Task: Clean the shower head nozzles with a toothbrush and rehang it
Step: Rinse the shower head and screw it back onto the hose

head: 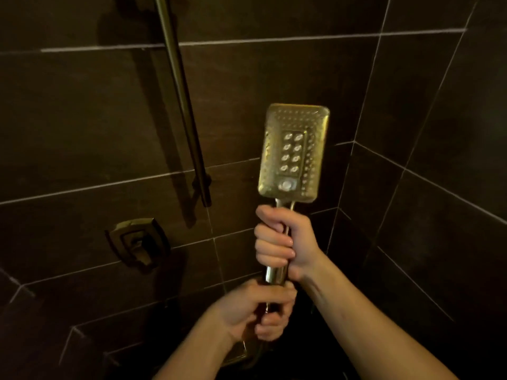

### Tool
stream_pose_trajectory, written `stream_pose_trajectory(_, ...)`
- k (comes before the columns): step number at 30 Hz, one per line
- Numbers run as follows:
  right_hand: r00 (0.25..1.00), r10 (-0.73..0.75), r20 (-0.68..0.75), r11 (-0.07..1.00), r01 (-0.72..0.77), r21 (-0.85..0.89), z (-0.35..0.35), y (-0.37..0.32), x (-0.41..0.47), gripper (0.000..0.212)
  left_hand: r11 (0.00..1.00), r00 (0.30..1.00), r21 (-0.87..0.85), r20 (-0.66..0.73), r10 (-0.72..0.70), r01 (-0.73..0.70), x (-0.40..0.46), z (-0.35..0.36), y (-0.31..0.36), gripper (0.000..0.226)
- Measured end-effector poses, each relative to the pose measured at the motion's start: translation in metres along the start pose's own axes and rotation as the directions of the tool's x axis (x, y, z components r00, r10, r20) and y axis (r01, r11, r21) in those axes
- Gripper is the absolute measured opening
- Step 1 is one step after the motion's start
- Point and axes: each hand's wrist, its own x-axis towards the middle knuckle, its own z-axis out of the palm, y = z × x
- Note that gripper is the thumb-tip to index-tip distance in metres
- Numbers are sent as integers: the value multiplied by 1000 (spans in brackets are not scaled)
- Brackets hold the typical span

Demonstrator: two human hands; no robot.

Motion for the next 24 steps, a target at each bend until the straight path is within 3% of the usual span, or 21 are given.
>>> stream_pose_trajectory(2, 996, 6, 84, 999, -9, 35, 4, -3, 7, 36, 1000, 998, -19, 64, 8, -7, 1, 5, 6, 38)
stream_pose_trajectory(5, 998, 3, 70, 1000, -3, 3, 6, -14, 15, 36, 987, 976, 154, -218, 2, 33, 8, 15, 15, 53)
stream_pose_trajectory(9, 992, -66, -112, 991, 52, -126, 10, -16, 17, 40, 949, 823, 315, -540, 174, 6, 9, 21, 17, 49)
stream_pose_trajectory(12, 925, -265, -274, 918, 155, -365, 19, -5, 20, 42, 895, 663, 444, -682, 309, 40, 12, 17, 14, 29)
stream_pose_trajectory(16, 791, -491, -366, 740, 156, -655, 28, 5, 28, 43, 868, 549, 492, -744, 381, 66, 14, 13, 14, 11)
stream_pose_trajectory(21, 705, -587, -399, 648, 114, -753, 37, -1, 30, 21, 838, 518, 545, -726, 453, 31, 19, 17, 19, 14)
stream_pose_trajectory(24, 631, -644, -432, 659, 171, -732, 41, 2, 29, 16, 847, 469, 524, -729, 498, -86, 18, 19, 31, 24)
